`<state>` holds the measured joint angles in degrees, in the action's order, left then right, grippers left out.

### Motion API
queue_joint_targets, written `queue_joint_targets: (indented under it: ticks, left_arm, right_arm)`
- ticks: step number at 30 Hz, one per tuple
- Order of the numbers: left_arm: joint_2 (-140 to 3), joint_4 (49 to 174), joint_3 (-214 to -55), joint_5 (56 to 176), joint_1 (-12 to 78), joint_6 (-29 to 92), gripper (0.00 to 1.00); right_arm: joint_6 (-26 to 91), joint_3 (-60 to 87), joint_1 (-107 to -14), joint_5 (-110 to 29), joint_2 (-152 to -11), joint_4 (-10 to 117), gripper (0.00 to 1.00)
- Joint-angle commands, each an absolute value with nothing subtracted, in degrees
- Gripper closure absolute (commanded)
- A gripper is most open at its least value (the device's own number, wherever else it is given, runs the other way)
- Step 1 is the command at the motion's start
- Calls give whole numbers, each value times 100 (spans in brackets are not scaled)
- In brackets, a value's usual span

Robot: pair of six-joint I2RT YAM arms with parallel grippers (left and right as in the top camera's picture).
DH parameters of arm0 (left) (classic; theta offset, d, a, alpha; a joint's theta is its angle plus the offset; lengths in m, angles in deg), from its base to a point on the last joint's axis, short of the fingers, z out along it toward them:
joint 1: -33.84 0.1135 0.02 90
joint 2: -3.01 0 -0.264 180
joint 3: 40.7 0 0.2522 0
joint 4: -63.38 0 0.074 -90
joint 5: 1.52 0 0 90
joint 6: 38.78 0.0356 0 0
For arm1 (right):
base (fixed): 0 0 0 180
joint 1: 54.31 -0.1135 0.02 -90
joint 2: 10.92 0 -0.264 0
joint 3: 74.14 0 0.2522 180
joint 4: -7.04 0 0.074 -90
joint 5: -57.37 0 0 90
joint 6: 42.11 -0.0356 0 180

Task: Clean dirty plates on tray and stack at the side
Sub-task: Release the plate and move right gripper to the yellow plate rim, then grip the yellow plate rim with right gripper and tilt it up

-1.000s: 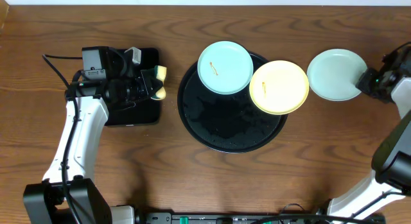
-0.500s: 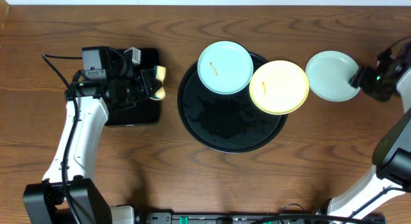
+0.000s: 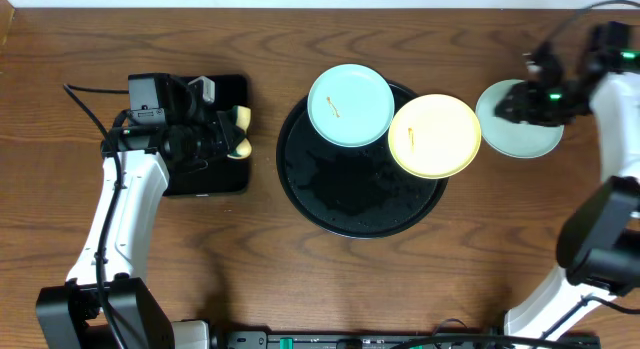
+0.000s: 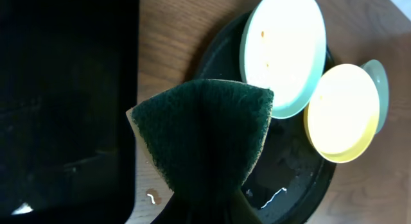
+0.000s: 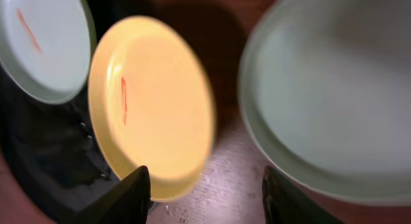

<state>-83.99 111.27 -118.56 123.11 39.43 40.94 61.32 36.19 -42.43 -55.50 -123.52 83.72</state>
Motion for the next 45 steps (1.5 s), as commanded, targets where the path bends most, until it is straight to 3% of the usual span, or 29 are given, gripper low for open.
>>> queue_joint_targets:
  ticks: [1,7,11,22,28,32,41,43,45]
  left_arm:
    - [-8371,11167,-11845,12180,3967,4207,92]
    - [-8371,11243,-11845,12176,3967,4417,92]
    - [-8371,11289,-11845,12176,3967,4417,92]
    - [-8371,11440,-11845,11736,3967,4417,92]
    - [-8371,11442,-11845,11736,3967,4415,92]
    - [-8371,11444,-11845,11736,3967,4415,92]
    - [-8371,11466,-11845,11734,3967,4415,92]
    - [-8371,11464,-11845,11734,3967,4415,92]
    - [-8371,11464,-11845,11734,3967,4415,92]
  right_arm:
    - [6292,3433,-4737,-4726,-12354,8267,46]
    - [5903,3193,-5345,-3144,-12354,7767,43]
    - [5903,3169,-5435,-3118,-12354,7622,44]
    - [5905,2880,-5310,-3629,-12354,7633,61]
    - [5848,2341,-5310,-3610,-12354,7093,62]
    - [5776,2303,-5310,-3607,-12354,7052,79]
    - [5780,2004,-5273,-3548,-12354,6862,79]
    - [5778,1960,-5273,-3546,-12354,6816,84]
    - [5778,1960,-5273,-3546,-12354,6792,96]
